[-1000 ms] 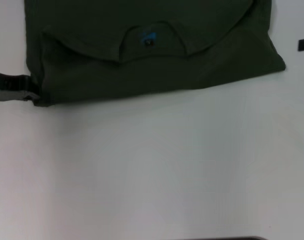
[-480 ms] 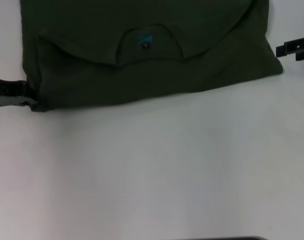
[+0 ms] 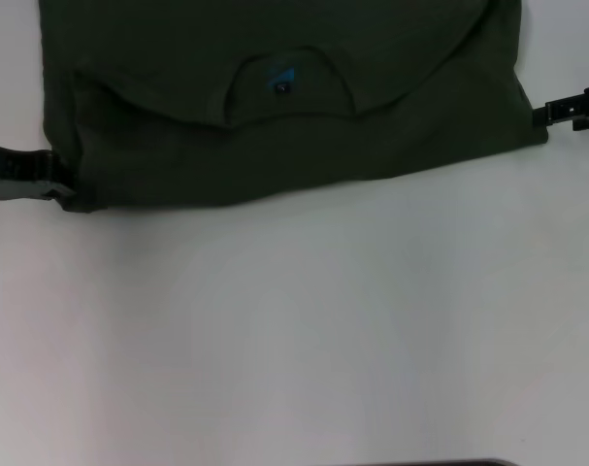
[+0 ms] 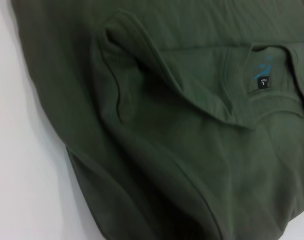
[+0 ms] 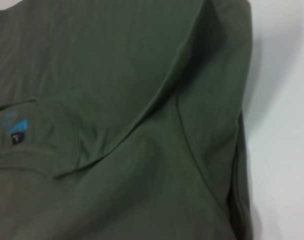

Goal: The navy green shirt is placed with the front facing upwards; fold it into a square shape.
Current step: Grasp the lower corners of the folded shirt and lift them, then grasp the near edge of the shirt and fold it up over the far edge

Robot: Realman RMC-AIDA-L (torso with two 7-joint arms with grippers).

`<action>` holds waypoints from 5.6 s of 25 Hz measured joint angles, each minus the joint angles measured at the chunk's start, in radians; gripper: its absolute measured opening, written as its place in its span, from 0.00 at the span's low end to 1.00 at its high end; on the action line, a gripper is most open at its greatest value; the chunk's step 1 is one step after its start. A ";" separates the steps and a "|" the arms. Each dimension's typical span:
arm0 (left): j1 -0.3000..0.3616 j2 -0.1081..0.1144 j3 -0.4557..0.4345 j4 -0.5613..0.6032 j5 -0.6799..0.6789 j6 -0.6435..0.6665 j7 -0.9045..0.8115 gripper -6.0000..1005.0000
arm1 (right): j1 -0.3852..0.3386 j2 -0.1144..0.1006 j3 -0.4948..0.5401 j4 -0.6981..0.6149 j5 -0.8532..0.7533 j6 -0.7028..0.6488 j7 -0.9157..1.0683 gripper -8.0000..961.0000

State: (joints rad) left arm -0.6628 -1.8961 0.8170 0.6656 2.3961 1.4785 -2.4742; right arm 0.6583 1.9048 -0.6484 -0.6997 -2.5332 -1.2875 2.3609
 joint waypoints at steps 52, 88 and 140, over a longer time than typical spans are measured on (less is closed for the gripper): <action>-0.006 -0.005 -0.002 0.001 -0.002 -0.008 0.003 0.05 | 0.036 0.050 -0.034 0.119 0.044 0.149 0.064 0.81; -0.038 0.020 0.002 0.002 0.002 0.049 0.000 0.05 | 0.031 0.018 -0.061 0.039 0.002 -0.012 0.104 0.07; -0.037 -0.013 -0.015 0.151 0.357 0.449 0.084 0.05 | -0.066 0.015 -0.031 -0.106 -0.163 -0.590 0.023 0.07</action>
State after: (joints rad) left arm -0.7001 -1.9095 0.8016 0.8165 2.7526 1.9271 -2.3900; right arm 0.5920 1.9195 -0.6790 -0.8060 -2.6961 -1.8777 2.3835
